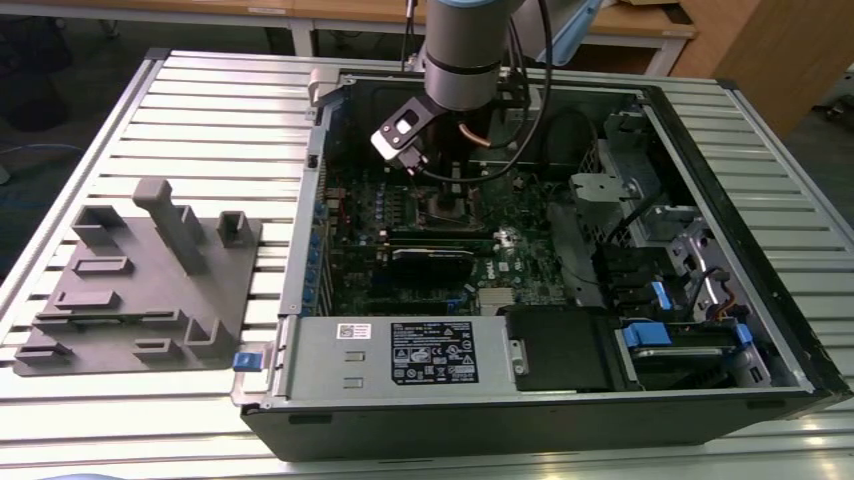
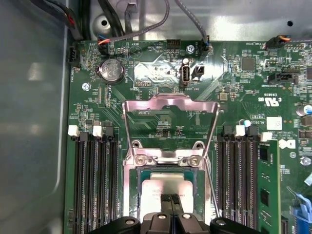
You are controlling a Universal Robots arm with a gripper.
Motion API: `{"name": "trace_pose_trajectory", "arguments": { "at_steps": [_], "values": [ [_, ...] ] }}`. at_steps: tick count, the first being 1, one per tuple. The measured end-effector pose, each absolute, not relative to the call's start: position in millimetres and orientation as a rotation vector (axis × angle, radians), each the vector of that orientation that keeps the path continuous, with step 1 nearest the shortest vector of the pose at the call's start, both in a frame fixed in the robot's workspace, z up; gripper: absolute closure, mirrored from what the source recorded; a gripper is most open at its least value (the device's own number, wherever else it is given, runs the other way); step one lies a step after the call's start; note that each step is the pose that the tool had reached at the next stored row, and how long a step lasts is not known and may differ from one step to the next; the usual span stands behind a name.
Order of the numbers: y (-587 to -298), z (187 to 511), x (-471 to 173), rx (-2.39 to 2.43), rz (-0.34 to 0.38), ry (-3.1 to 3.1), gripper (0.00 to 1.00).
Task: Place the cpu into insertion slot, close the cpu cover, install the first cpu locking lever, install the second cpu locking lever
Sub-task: 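Place the cpu into insertion slot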
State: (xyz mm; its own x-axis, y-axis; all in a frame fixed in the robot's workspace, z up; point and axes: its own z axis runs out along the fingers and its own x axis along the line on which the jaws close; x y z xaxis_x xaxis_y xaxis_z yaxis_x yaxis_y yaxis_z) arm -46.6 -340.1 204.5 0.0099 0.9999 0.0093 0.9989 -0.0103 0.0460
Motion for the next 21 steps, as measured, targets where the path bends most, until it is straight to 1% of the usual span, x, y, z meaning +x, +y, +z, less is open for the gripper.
{"name": "trace_pose_trajectory", "arguments": {
  "at_steps": [7,21],
  "values": [
    [-340.1,217.6,-46.6,2.214,0.060,2.191,0.89],
    [-340.2,221.7,-46.6,2.213,0.060,2.191,0.89]
  ]
}}
